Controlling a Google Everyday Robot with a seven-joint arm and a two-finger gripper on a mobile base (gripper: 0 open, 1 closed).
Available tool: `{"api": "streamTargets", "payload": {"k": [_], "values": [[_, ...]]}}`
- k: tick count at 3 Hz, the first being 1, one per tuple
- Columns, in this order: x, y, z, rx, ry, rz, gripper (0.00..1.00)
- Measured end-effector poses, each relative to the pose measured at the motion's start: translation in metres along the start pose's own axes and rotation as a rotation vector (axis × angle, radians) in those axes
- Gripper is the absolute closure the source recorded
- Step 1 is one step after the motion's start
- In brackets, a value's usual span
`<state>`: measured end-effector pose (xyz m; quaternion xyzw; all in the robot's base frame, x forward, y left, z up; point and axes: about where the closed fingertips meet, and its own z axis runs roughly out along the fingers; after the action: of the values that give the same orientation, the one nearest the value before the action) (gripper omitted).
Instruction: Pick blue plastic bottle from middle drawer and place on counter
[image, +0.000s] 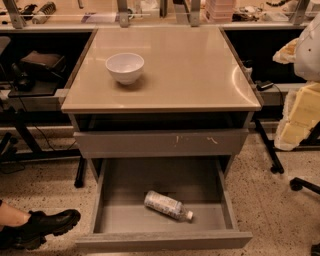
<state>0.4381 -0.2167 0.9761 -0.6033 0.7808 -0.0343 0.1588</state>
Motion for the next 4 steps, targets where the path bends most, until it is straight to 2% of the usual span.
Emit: {"api": "streamTargets", "payload": {"k": [1,2,3,4], "values": [[0.0,0.0,0.0,0.0,0.0,0.0,0.0],[-0.009,0.015,0.039,-0.046,-0.057,0.011,0.0],[-0.033,0.061,0.143,-0.229,-0.241,0.056,0.0],[-0.089,0.13,0.255,-0.463,-0.432,0.066,0.0]]}}
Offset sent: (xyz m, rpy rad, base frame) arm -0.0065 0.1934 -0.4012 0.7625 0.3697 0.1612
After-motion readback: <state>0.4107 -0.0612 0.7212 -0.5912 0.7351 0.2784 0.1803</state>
